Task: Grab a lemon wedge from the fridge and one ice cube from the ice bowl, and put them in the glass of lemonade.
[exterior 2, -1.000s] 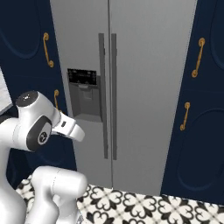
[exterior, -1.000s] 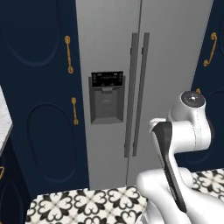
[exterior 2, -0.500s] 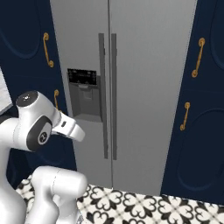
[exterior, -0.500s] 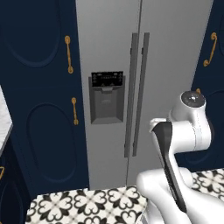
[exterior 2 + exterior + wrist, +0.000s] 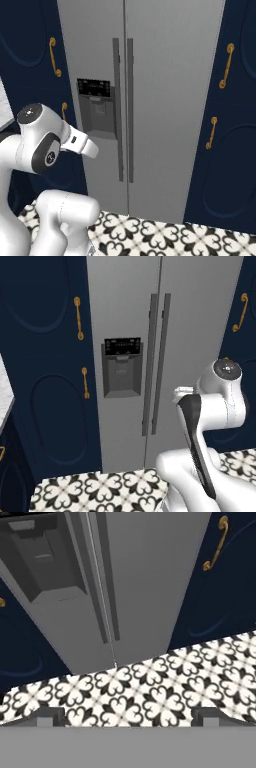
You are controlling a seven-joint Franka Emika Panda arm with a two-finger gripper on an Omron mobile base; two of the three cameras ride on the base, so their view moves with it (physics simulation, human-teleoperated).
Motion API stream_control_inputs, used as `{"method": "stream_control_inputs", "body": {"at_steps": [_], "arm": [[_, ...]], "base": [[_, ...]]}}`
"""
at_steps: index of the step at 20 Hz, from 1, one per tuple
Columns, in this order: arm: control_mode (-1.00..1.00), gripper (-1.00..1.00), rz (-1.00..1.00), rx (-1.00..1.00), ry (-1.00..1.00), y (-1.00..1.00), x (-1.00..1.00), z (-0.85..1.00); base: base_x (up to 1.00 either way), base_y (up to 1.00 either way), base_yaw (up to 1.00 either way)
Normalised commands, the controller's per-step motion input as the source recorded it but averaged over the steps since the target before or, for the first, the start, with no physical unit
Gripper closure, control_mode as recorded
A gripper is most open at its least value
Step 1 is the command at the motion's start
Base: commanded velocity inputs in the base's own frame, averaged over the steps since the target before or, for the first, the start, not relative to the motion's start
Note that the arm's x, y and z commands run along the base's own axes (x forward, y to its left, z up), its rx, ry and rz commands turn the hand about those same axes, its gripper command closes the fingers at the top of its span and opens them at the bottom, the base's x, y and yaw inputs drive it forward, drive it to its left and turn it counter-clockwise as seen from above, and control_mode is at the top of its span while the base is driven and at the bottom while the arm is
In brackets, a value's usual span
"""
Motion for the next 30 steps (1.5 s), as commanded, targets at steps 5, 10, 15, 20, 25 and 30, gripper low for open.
{"method": "stream_control_inputs", "body": {"at_steps": [5, 10, 15, 20, 25, 30], "arm": [[-1.0, -1.0, 0.0, -0.02, -0.23, -0.24, 0.09, 0.15], [-1.0, -1.0, 0.0, 0.0, -0.22, -0.14, 0.14, 0.3], [-1.0, -1.0, 0.02, 0.0, -0.12, 0.0, 0.31, 0.27], [-1.0, -1.0, 0.09, 0.0, -0.03, 0.0, 0.65, 0.15], [-1.0, -1.0, 0.12, 0.0, 0.0, -0.01, 0.58, 0.15], [-1.0, -1.0, 0.03, 0.0, 0.0, -0.19, 0.28, 0.42]], "base": [[0.0, 0.0, 0.0], [0.0, 0.0, 0.0], [0.0, 0.0, 0.0], [0.0, 0.0, 0.0], [0.0, 0.0, 0.0], [0.0, 0.0, 0.0]]}}
